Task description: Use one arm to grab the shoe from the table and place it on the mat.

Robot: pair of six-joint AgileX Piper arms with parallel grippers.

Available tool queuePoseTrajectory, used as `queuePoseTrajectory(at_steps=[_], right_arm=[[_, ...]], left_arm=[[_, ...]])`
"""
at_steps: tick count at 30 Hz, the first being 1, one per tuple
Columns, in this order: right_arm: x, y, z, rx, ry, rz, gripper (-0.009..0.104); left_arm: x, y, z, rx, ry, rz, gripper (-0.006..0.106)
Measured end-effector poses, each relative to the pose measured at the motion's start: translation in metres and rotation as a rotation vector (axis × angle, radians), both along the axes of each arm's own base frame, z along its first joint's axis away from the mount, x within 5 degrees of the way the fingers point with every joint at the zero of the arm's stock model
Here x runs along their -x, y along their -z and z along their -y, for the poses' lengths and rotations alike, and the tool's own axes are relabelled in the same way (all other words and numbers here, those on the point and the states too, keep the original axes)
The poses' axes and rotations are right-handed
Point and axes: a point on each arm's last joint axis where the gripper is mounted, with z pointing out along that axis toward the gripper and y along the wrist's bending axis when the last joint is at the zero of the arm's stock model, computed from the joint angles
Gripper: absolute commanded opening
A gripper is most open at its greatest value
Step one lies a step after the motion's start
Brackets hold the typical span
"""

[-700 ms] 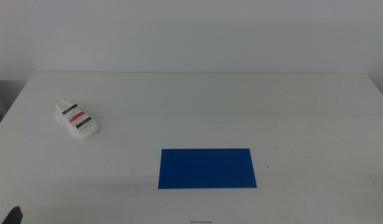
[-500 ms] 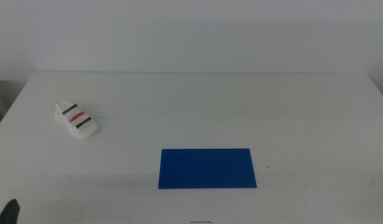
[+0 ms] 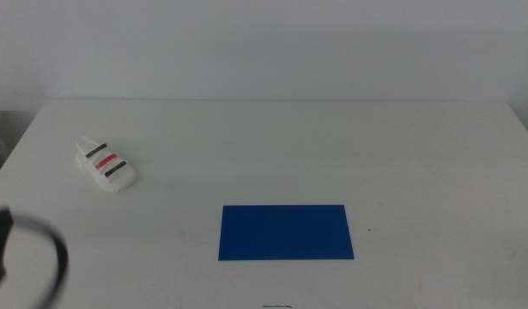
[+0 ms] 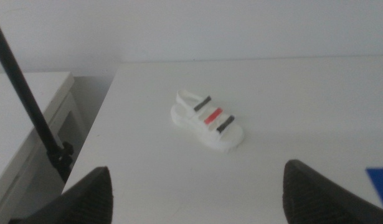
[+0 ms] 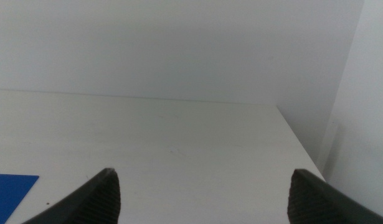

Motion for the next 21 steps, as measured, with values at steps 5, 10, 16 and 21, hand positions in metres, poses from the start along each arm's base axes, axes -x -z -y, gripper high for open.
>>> queuePoseTrajectory(at_steps=[5,10,16,21], right_arm=[[0.000,0.000,0.000,0.000,0.000,0.000,0.094],[0.000,0.000,0.000,0.000,0.000,0.000,0.094],[0.000,0.000,0.000,0.000,0.000,0.000,0.094],[0.000,0.000,0.000,0.000,0.000,0.000,0.094]], left_arm=[[-0.029,-0.042,-0.001,0.069,-0.019,-0.108,0.094],[-0.059,-0.064,-0.001,0.159,-0.059,-0.295,0.094],[-0.107,-0.074,-0.003,0.275,-0.141,-0.475,0.094],[-0.160,-0.061,-0.005,0.326,-0.196,-0.590,0.094]])
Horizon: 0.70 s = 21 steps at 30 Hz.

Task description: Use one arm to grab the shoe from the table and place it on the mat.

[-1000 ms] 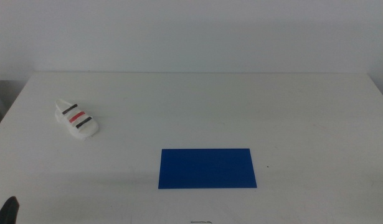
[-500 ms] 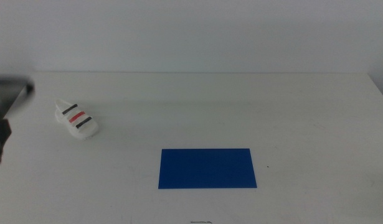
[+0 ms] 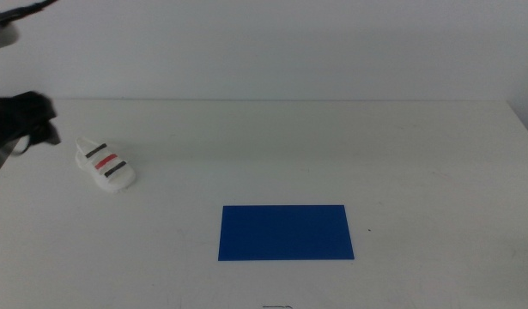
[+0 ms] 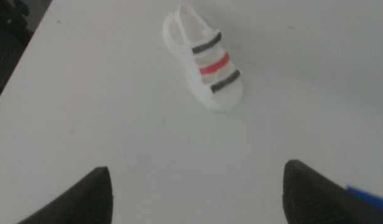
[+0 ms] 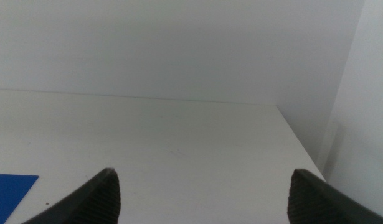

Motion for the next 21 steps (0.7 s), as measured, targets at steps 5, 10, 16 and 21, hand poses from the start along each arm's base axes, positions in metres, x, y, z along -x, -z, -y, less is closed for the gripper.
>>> queuePoseTrajectory(at_steps=[5,10,16,21], right_arm=[[0.000,0.000,0.000,0.000,0.000,0.000,0.094],[0.000,0.000,0.000,0.000,0.000,0.000,0.094],[0.000,0.000,0.000,0.000,0.000,0.000,0.094],[0.000,0.000,0.000,0.000,0.000,0.000,0.094]], left_arm=[[-0.055,0.009,-0.004,0.016,-0.047,-0.088,0.093],[-0.110,0.028,-0.006,0.037,-0.099,-0.229,0.093],[-0.167,0.062,-0.009,0.075,-0.194,-0.357,0.093],[-0.197,0.100,-0.009,0.100,-0.221,-0.447,0.093]])
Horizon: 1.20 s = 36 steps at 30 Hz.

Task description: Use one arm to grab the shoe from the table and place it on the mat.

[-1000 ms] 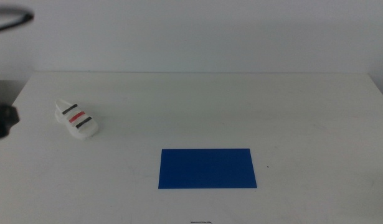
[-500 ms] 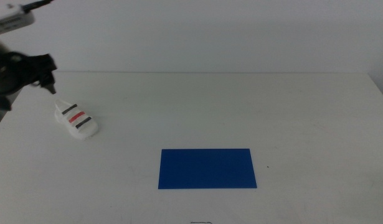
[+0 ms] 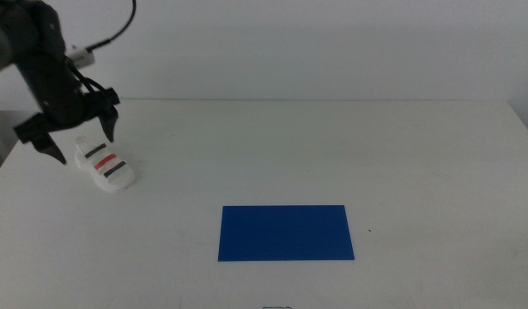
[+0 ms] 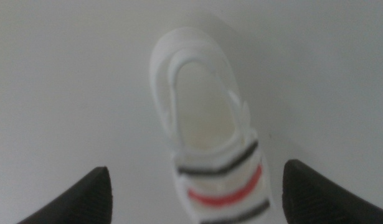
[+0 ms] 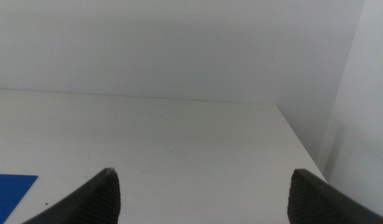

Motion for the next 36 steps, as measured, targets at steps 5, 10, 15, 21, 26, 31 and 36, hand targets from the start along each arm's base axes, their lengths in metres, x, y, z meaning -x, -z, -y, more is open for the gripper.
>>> queuePoseTrajectory(at_steps=[5,10,15,21,26,31,36], right_arm=[[0.000,0.000,0.000,0.000,0.000,0.000,0.094],[0.000,0.000,0.000,0.000,0.000,0.000,0.094],[0.000,0.000,0.000,0.000,0.000,0.000,0.094],[0.000,0.000,0.000,0.000,0.000,0.000,0.094],[0.000,0.000,0.000,0.000,0.000,0.000,0.094],[0.000,0.000,0.000,0.000,0.000,0.000,0.094],[0.000,0.000,0.000,0.000,0.000,0.000,0.094]], left_arm=[[-0.015,0.028,0.001,0.021,-0.023,-0.041,0.093],[-0.022,0.054,0.002,0.034,-0.043,-0.058,0.087],[-0.025,0.058,0.002,0.034,-0.044,-0.046,0.054],[-0.021,0.053,0.003,0.045,-0.048,-0.075,-0.002],[-0.010,0.017,0.009,0.035,-0.019,-0.068,-0.002],[0.006,-0.028,0.043,0.014,0.057,-0.012,-0.002],[0.019,-0.045,0.102,0.034,0.126,0.021,-0.002]])
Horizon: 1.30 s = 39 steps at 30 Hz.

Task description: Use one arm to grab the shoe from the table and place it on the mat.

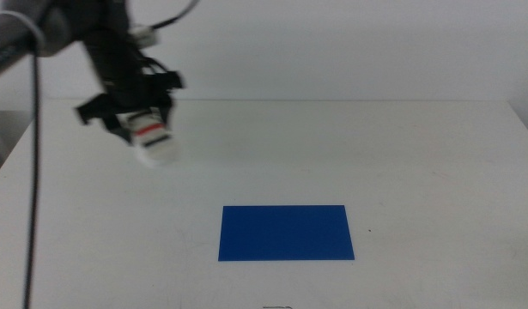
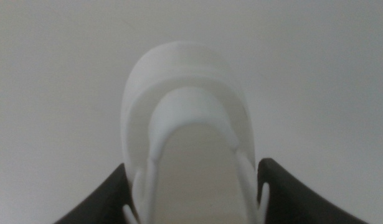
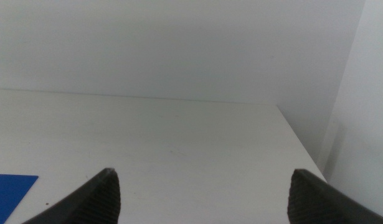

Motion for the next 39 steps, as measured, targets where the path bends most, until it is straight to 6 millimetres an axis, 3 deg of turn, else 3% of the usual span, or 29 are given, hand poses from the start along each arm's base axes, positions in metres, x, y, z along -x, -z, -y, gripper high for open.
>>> queuePoseTrajectory(at_steps=[5,10,15,18,21,33,39], right_arm=[[0.000,0.000,0.000,0.000,0.000,0.000,0.094],[0.000,0.000,0.000,0.000,0.000,0.000,0.094],[0.000,0.000,0.000,0.000,0.000,0.000,0.094],[0.000,0.000,0.000,0.000,0.000,0.000,0.094],[0.000,0.000,0.000,0.000,0.000,0.000,0.094],[0.000,0.000,0.000,0.000,0.000,0.000,0.094],[0.000,0.000,0.000,0.000,0.000,0.000,0.094]], left_arm=[[0.019,0.000,0.068,0.027,0.075,-0.008,-0.002],[0.051,0.010,0.142,0.042,0.191,-0.041,-0.002],[0.071,0.039,0.185,0.019,0.261,-0.106,-0.002],[0.074,0.053,0.194,0.008,0.293,-0.124,-0.002],[0.073,0.058,0.197,-0.016,0.437,-0.112,-0.002],[0.080,0.062,0.205,-0.222,1.623,-0.028,-0.002],[0.082,0.062,0.207,-0.258,1.977,0.022,-0.002]])
